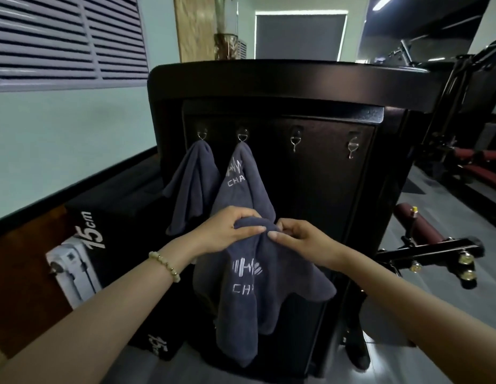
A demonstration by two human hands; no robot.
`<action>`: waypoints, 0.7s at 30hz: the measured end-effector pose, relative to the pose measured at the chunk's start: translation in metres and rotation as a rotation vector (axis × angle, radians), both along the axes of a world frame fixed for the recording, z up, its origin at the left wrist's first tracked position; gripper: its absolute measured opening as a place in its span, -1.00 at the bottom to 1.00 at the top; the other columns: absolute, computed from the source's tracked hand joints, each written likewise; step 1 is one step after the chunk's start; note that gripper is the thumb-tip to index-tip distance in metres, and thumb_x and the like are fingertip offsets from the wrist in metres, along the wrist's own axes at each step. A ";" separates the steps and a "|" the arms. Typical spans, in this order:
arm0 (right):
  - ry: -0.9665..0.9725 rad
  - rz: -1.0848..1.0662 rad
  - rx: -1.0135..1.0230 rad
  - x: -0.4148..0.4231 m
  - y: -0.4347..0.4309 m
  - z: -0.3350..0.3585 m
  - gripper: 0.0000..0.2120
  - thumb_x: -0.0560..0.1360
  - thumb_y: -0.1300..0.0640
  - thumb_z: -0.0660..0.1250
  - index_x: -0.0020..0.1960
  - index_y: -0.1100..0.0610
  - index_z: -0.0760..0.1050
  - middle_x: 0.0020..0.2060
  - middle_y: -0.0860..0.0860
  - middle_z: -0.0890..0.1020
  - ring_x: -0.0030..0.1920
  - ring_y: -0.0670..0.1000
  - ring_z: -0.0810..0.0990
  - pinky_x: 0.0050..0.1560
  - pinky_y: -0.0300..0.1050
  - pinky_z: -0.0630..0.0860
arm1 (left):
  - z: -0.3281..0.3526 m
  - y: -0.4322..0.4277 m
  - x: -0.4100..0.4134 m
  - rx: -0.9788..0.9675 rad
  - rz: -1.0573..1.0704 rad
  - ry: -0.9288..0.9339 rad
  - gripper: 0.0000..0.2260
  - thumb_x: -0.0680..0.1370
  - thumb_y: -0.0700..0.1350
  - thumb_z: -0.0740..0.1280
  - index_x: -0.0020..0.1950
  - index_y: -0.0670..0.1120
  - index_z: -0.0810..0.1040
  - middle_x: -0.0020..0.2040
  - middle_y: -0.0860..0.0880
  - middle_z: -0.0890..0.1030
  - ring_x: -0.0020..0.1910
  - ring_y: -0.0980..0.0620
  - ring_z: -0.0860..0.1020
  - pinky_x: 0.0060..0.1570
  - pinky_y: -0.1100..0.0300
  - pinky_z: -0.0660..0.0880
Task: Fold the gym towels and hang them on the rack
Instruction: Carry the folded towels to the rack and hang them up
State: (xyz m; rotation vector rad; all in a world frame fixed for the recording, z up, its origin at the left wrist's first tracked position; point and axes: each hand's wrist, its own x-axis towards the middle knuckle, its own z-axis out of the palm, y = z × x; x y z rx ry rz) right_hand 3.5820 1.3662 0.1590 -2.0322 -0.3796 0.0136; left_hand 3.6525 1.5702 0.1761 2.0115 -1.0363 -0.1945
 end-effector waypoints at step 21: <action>-0.131 -0.069 0.178 0.115 -0.121 0.100 -0.83 0.34 0.15 0.39 -0.11 0.00 0.70 -0.15 -0.10 0.72 -0.08 -0.21 0.65 -0.08 -0.41 0.49 | 0.094 -0.088 0.139 -0.252 -0.105 -0.152 -0.83 0.37 -0.15 0.53 -0.20 -0.07 0.54 -0.06 -0.02 0.64 0.01 0.14 0.60 0.05 0.25 0.52</action>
